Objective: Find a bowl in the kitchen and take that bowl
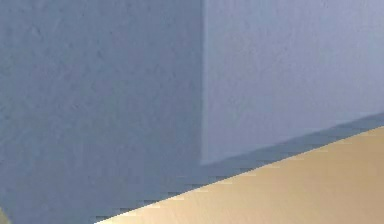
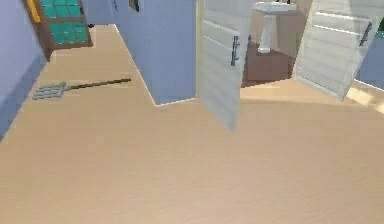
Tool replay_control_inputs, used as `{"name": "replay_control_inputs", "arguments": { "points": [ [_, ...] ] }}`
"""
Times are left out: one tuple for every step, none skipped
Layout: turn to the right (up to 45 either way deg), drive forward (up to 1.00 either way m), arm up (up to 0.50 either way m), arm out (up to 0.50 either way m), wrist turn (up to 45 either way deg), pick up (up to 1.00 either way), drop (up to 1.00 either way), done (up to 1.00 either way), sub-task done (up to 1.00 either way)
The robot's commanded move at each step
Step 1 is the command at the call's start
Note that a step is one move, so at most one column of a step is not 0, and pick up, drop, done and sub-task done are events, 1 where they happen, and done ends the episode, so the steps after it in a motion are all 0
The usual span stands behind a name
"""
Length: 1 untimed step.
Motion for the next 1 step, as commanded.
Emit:
{"name": "replay_control_inputs", "arguments": {
  "points": [
    [45.0, 0.0, 0.0, 0.0, 0.0, 0.0, 0.0, 0.0, 0.0]
  ]
}}
